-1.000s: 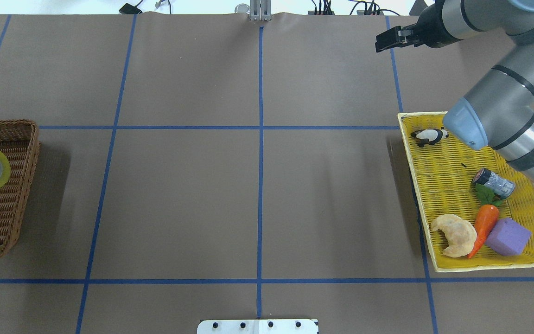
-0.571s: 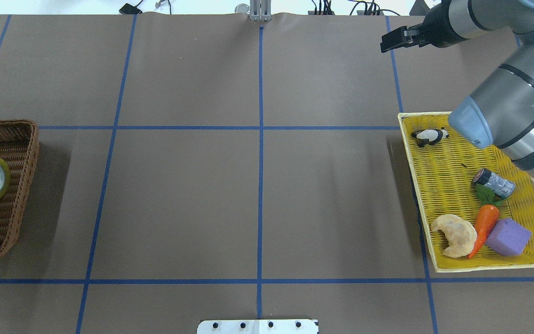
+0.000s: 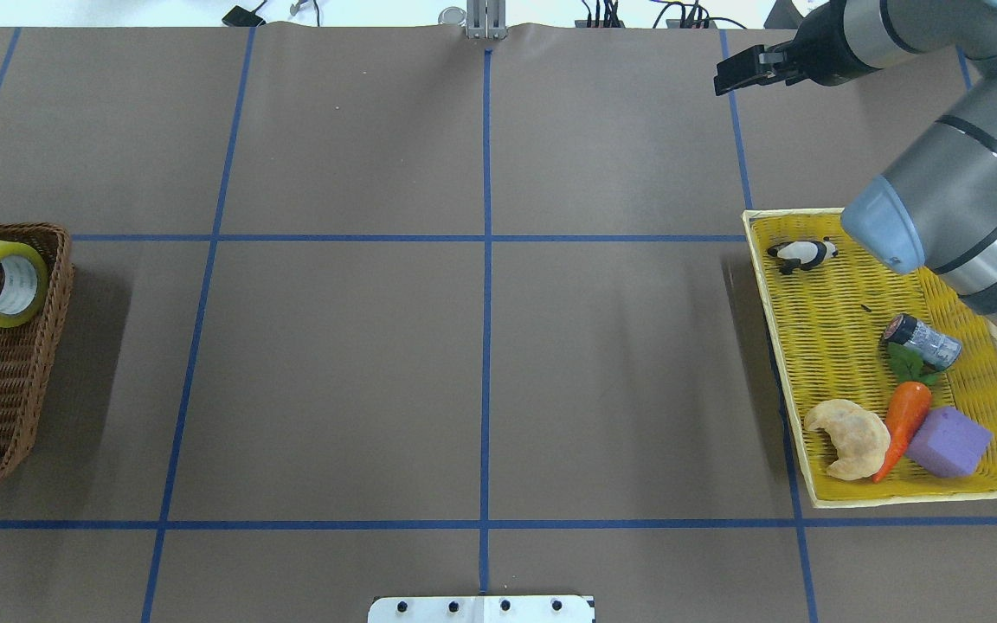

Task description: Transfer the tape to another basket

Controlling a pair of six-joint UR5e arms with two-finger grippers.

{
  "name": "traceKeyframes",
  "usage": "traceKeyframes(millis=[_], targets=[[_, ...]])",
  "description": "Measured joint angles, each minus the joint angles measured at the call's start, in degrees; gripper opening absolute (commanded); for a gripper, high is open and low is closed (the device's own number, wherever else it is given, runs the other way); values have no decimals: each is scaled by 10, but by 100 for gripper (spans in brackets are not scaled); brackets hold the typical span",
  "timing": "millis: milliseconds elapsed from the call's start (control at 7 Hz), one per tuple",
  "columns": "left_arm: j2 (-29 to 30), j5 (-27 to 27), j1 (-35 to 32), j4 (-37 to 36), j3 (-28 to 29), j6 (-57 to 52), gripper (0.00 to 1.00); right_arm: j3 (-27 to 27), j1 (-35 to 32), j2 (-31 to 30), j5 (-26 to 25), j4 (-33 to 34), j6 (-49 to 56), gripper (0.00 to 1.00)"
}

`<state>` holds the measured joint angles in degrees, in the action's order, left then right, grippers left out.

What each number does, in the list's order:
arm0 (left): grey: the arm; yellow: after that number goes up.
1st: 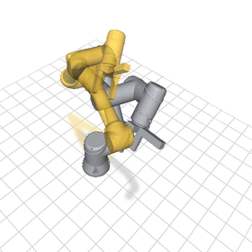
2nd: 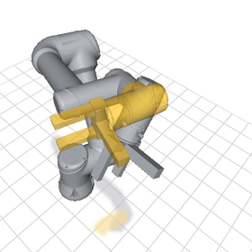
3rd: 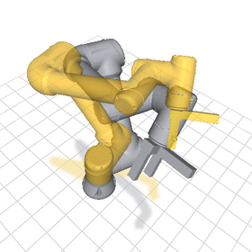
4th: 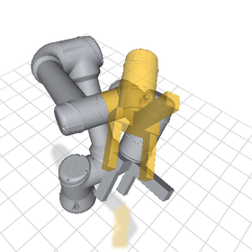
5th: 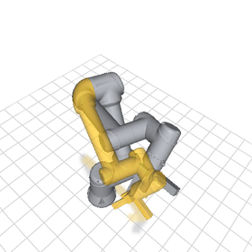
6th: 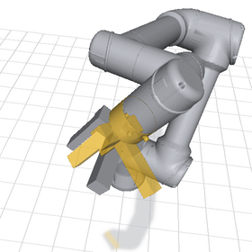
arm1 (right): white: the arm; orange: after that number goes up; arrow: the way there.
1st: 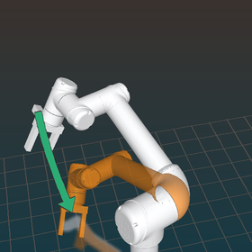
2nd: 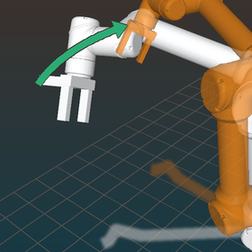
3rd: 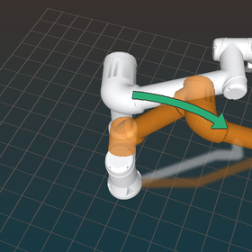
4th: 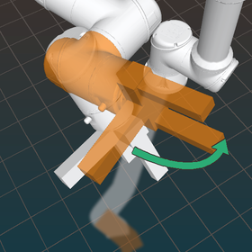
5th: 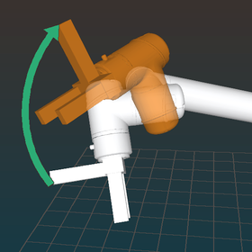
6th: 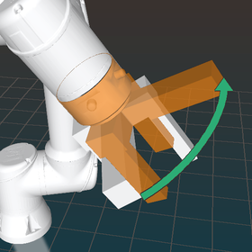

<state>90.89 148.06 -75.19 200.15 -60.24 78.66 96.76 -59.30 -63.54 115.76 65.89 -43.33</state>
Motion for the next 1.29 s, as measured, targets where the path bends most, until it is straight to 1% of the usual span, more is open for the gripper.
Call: traceKeyframes(millis=[286,571,714,857,1143,1286], targets=[[10,1,-36,-1,-14,-3,99,-4,-24,-4,17,21,20,100],[16,0,-94,-7,-44,-32,99,-7,-64,-18,30,69,117,100],[17,-1,-112,-22,-49,-81,98,-7,-90,-32,46,81,158,100],[18,-3,-126,-55,-52,-147,98,-9,-124,-57,74,86,197,100],[23,-8,-166,-166,-59,-322,98,-28,-218,-125,131,98,303,100],[24,-8,-185,-223,-69,-392,98,-42,-265,-145,151,127,369,100]])
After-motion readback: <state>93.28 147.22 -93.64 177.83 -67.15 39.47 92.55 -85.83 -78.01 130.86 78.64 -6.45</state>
